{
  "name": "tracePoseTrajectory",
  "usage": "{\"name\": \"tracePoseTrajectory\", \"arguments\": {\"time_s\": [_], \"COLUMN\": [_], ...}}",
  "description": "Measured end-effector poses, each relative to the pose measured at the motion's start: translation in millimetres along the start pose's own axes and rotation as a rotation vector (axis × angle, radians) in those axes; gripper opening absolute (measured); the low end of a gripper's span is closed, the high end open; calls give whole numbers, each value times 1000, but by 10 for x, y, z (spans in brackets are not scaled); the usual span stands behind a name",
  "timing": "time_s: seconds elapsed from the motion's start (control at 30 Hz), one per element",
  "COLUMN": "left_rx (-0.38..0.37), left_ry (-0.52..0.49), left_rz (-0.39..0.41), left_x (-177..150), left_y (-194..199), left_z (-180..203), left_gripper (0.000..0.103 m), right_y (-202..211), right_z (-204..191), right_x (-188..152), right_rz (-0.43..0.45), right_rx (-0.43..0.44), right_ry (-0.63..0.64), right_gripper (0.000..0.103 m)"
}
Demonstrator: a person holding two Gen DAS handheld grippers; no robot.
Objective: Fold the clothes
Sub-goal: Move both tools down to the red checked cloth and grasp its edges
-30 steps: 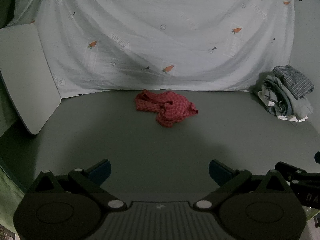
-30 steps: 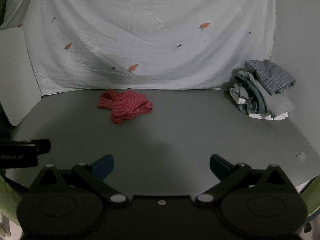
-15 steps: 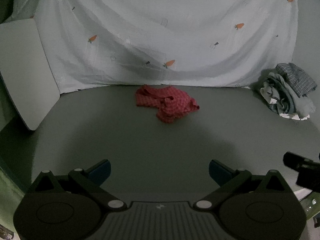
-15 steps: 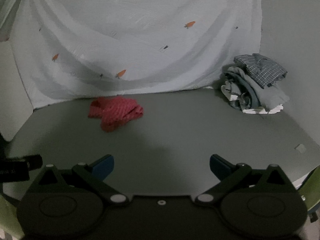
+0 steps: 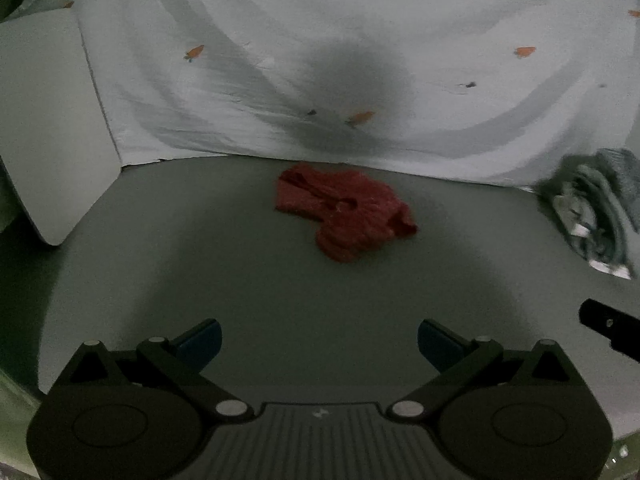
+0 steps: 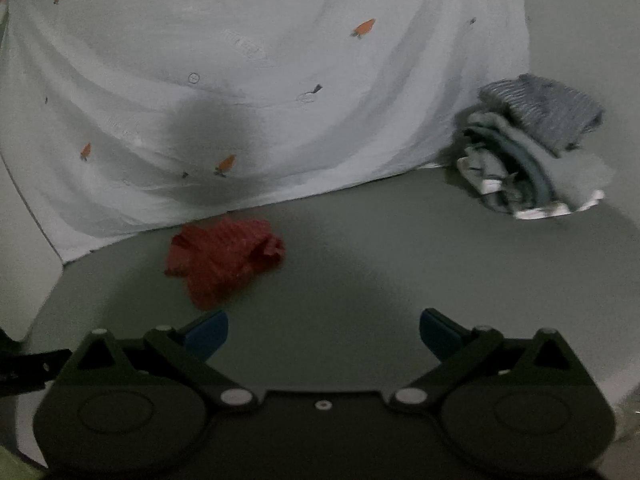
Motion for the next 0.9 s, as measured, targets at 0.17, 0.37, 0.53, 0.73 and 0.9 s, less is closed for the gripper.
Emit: {"name": "tracePoseTrajectory", "arguments": {"time_s": [0.17, 0.37, 0.53, 0.73, 0.9], "left_rx": [32, 42, 30, -94, -283], "left_ry": [76, 190, 261, 388, 565], "left_rz": [-23, -55, -56, -37, -78], "left_x": [294, 402, 579, 958, 1283], "left_y": [-259, -503, -785, -1329, -2131], "left_z": [-119, -393, -716, -1039, -1362], "left_gripper": [103, 103, 103, 102, 97], "right_y": [-388, -877, -1287, -2034, -2773], "right_z": [-45, -282, -570, -790, -1018], "right_x": [237, 361, 391, 347, 146], "right_rz": [-11, -67, -125, -287, -455], "right_rx": [45, 70, 97, 147, 233], "right_ry": [-51, -103, -157, -407, -761], "right_gripper": [102, 88, 77, 55, 47]}}
Point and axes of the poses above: each gripper's, at about its wrist camera, not at the fingertips, and y roughly against the way its jaws point, z to its right, x to its top, the point moved 7 cm from there along -y, roughly the way its jaws point, and after that the axes turned 7 degrees about -y, right-handed, at the moved point
